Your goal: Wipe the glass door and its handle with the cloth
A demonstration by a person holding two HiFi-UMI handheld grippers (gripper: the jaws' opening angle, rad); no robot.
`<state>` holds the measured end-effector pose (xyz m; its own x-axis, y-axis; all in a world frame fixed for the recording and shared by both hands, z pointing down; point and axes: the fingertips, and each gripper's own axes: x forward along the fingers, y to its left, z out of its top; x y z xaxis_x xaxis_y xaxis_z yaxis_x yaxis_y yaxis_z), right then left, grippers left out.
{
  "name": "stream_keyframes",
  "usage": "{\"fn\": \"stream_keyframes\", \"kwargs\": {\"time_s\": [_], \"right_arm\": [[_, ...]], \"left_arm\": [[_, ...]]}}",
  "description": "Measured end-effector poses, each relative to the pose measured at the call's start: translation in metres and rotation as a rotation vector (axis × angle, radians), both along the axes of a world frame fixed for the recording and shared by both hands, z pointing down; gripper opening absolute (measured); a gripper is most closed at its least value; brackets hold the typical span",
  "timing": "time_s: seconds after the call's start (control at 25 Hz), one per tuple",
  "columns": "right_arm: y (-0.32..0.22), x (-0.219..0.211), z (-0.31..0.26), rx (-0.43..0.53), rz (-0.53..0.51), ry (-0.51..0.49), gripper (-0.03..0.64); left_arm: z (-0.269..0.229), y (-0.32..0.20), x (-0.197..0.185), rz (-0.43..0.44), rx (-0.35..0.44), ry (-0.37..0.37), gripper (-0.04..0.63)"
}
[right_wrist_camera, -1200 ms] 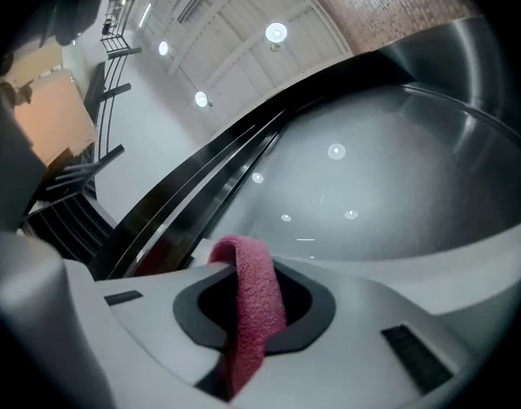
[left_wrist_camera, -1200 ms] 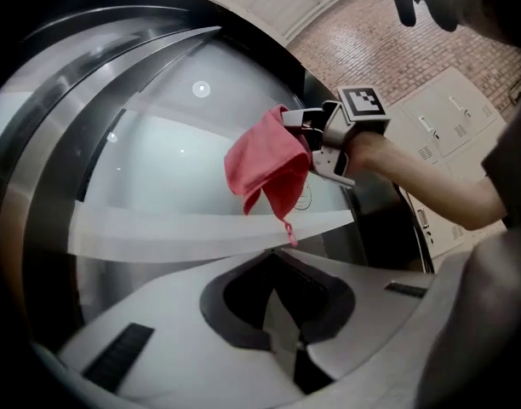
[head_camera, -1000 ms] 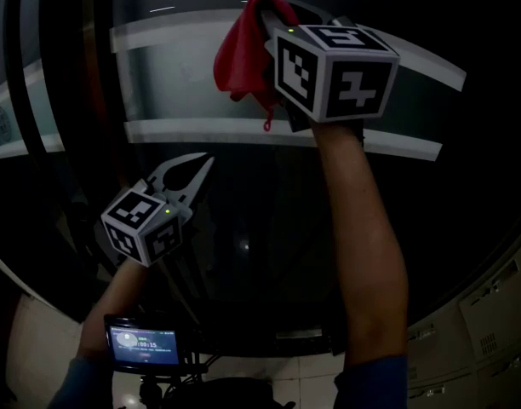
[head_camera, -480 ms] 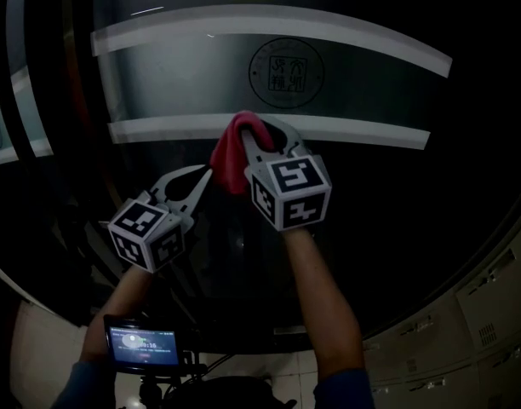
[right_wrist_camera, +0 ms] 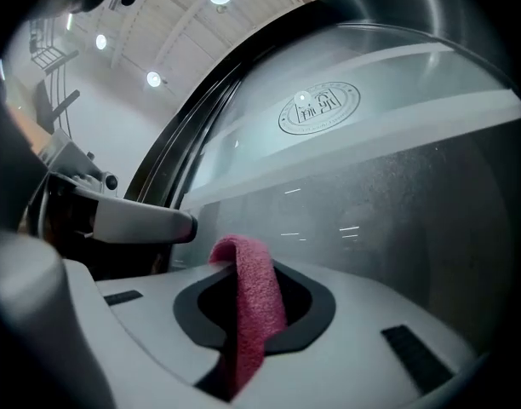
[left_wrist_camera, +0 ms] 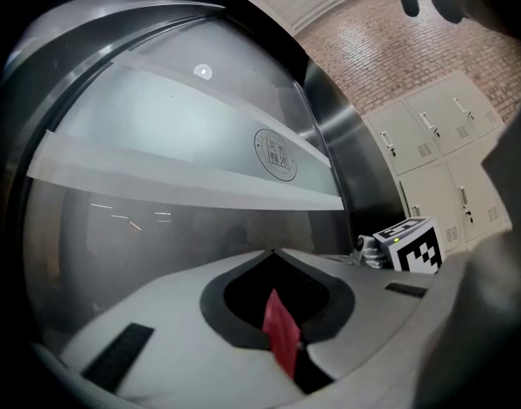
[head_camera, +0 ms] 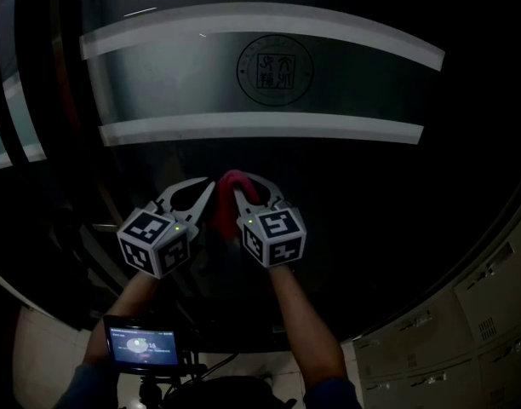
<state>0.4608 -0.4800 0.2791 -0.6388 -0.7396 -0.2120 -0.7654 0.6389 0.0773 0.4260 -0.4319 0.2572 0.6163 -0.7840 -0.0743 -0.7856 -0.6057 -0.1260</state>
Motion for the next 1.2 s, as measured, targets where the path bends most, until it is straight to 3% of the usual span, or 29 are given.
{"fn": "stream_keyframes", "kwargs": {"time_s": [0.32,0.44,0.52,0.8,1.04,1.2], "right_arm": [[0.003,0.000,0.005,-0.010,-0.009,0.006,0.026],[0.011,0.004,-0.010,0.019,-0.022,0.019,0.026],[0.017,0.014,-0.036,0.061,-0.028,0.016,0.026],[0.030,0.093,-0.175,0.234,0.021,0.019,0.026],[0.027,0.149,-0.286,0.357,0.102,0.053,0.026],[0.027,0.172,-0.326,0.393,0.122,0.042,0.026]], "left_arm": [[0.005,-0.002,0.006,0.001,-0.011,-0.010,0.011],[0.000,-0.003,0.012,0.022,-0.008,0.025,0.011],[-0.013,-0.005,0.019,0.048,0.008,0.048,0.011],[-0.087,-0.005,0.075,0.103,0.143,-0.023,0.011],[-0.110,-0.011,0.115,0.129,0.133,0.002,0.011],[-0.102,-0.013,0.128,0.112,0.123,0.004,0.011]]}}
